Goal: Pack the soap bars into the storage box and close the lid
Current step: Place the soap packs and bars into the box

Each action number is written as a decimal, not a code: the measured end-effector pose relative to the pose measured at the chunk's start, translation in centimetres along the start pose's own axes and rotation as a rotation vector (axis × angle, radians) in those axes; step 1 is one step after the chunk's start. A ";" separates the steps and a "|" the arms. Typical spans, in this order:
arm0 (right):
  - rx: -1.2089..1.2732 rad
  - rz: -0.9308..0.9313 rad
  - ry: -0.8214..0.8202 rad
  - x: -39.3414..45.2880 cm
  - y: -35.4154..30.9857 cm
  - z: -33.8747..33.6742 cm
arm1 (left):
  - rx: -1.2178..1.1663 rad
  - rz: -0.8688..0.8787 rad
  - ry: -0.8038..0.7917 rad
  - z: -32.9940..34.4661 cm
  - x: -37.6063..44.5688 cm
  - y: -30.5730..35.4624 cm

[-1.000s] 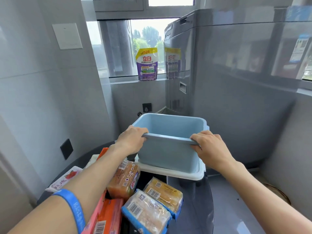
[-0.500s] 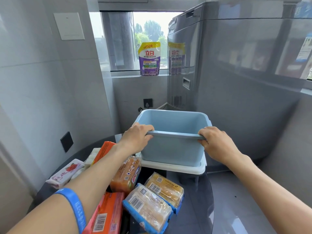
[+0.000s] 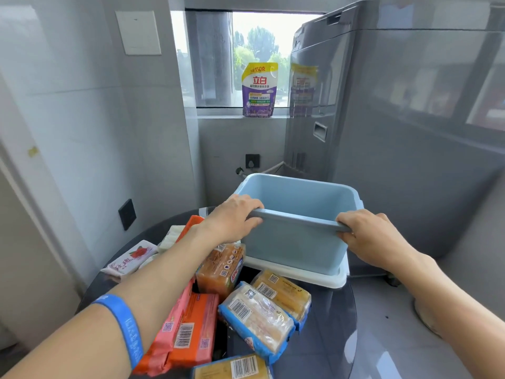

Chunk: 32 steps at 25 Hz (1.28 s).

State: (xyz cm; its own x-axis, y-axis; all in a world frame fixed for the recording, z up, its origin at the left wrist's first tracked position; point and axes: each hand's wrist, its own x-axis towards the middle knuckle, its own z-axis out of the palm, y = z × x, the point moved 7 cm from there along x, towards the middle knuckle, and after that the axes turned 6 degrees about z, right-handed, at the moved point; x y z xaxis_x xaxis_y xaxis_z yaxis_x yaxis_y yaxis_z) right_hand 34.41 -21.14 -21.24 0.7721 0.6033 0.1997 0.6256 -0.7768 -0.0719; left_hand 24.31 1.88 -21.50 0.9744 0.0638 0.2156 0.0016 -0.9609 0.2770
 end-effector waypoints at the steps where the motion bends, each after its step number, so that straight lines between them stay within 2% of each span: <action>1: 0.001 0.005 0.003 0.0 -0.1 -0.3 | 0.025 -0.009 0.015 -0.2 -0.1 0.0; 2: 0.010 0.018 0.028 -0.2 0.0 -0.6 | 0.064 -0.016 0.045 -0.5 -0.2 0.2; 4: 0.069 -0.016 0.231 -1.2 -1.2 -2.2 | 0.116 -0.014 0.208 -1.6 -1.3 0.7; 6: 0.167 -0.130 0.451 -3.5 -3.7 -3.7 | 0.077 0.093 0.398 -2.5 -3.5 1.9; 7: 0.185 -0.193 0.490 -4.6 -5.2 -3.5 | 0.042 0.173 0.393 -2.3 -4.6 2.4; 8: 0.190 -0.248 0.442 -5.4 -6.6 -2.4 | -0.006 0.237 0.288 -1.3 -5.6 2.8; 9: 0.204 -0.268 0.312 -5.6 -7.7 -0.7 | -0.048 0.260 0.100 0.2 -6.4 3.1; 11: 0.216 -0.227 -0.065 -5.7 -9.1 3.9 | -0.082 0.247 -0.325 3.5 -8.2 3.3; 12: 0.185 -0.224 -0.220 -5.8 -9.5 6.0 | -0.061 0.254 -0.469 4.7 -9.0 3.5; 13: 0.139 -0.237 -0.324 -6.1 -9.9 7.6 | -0.010 0.283 -0.548 5.5 -9.5 3.7; 15: 0.114 -0.252 -0.378 -6.0 -10.4 8.8 | 0.137 0.343 -0.584 6.7 -9.9 4.0; 18: 0.113 -0.204 -0.427 -5.1 -10.4 9.5 | 0.301 0.388 -0.520 8.1 -10.1 4.7; 20: 0.094 -0.177 -0.451 -4.6 -10.6 10.0 | 0.337 0.425 -0.418 8.3 -10.0 5.5; 23: 0.055 -0.143 -0.351 -3.8 -10.3 10.0 | 0.275 0.452 -0.337 7.2 -9.9 5.3; 25: 0.100 -0.122 -0.356 -3.8 -9.6 10.3 | 0.118 0.386 -0.313 5.2 -9.7 4.1; 27: 0.131 -0.126 -0.395 -4.2 -9.5 10.7 | -0.190 0.254 -0.171 2.5 -9.2 2.4; 28: 0.131 -0.129 -0.409 -4.5 -9.7 10.9 | -0.436 0.158 -0.049 1.0 -9.0 1.6; 30: 0.131 -0.117 -0.400 -5.0 -10.4 11.4 | -1.095 -0.111 0.210 -0.3 -8.5 -0.4; 31: 0.144 -0.103 -0.393 -5.1 -10.7 11.6 | -1.370 -0.249 0.291 0.1 -8.1 -0.9; 32: 0.164 -0.086 -0.400 -5.0 -10.8 11.5 | -1.537 -0.354 0.361 0.5 -7.8 -1.2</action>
State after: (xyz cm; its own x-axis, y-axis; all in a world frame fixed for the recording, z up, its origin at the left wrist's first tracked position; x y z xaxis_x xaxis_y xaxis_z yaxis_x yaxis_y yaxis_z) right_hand 25.11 -13.70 -32.74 0.6787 0.7119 -0.1802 0.6739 -0.7013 -0.2325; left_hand 16.83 2.39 -23.93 0.8728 0.4819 0.0768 -0.2284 0.2644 0.9370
